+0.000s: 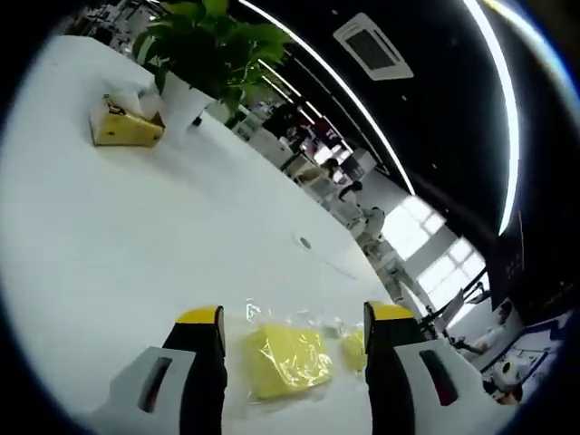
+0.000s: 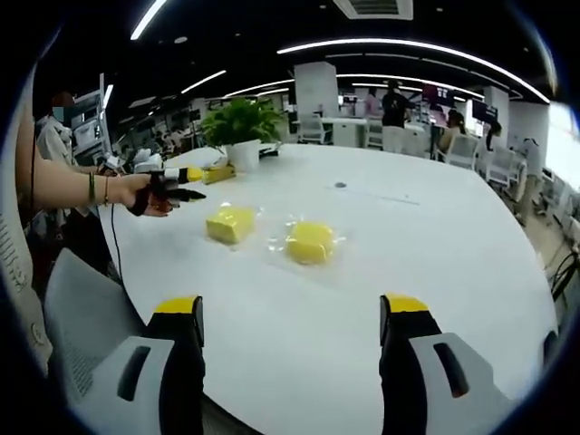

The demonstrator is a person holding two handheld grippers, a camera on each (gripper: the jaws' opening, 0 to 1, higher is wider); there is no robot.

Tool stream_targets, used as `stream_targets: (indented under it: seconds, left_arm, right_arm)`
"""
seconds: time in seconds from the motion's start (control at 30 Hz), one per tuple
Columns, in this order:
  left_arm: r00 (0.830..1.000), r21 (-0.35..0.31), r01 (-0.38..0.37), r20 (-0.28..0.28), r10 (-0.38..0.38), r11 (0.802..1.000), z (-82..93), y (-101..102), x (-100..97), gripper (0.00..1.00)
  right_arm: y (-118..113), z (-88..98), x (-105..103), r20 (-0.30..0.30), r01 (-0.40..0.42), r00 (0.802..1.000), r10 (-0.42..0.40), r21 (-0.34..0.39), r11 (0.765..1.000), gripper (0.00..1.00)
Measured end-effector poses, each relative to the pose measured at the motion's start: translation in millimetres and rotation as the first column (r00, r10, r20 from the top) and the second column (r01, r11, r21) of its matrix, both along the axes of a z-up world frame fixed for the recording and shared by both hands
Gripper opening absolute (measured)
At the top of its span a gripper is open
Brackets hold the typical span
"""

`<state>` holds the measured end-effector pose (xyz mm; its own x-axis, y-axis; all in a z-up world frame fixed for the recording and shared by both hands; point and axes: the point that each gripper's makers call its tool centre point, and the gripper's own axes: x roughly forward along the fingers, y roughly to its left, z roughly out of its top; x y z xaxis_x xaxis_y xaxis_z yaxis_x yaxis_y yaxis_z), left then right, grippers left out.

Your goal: Compare the silicone blocks by pressing each to a similar depth, holding the contact briefly, and releasing to observe deformation and rebound differences across the visible hardness samples.

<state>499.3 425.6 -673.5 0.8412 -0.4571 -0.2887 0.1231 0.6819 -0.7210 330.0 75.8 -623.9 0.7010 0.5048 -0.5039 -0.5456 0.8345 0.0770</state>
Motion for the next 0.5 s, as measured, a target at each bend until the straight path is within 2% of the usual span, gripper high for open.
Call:
stream_targets:
  seconds: [0.13,0.27,0.33,0.43,0.5]
  left_arm:
    - [0.998,-0.016,0.006,-0.058,-0.007,1.000,-27.6,-2,11.9,0.61]
    - [0.995,-0.101,0.003,-0.098,-0.013,0.995,-40.2,-8,18.7,0.55]
    - [0.995,-0.118,-0.010,-0.100,-0.001,0.993,-44.6,-6,23.7,0.49]
    - [0.992,-0.184,-0.021,-0.125,-0.002,0.983,-48.9,-10,27.4,0.35]
    - [0.992,-0.192,-0.012,-0.128,-0.013,0.981,-52.8,-12,28.9,0.28]
  right_arm:
    - [-4,-5.9,0,-0.022,0.019,1.000,-0.019,-0.014,1.000,0.75]
    - [-10,-10.2,0,-0.036,0.043,0.998,-0.044,-0.026,0.999,0.75]
    - [-12,-11.2,1,-0.039,0.051,0.998,-0.052,-0.030,0.998,0.76]
    - [-14,-13.9,0,-0.048,0.060,0.997,-0.062,-0.036,0.998,0.75]
    - [-14,-14.9,-1,-0.053,0.063,0.996,-0.065,-0.034,0.997,0.75]
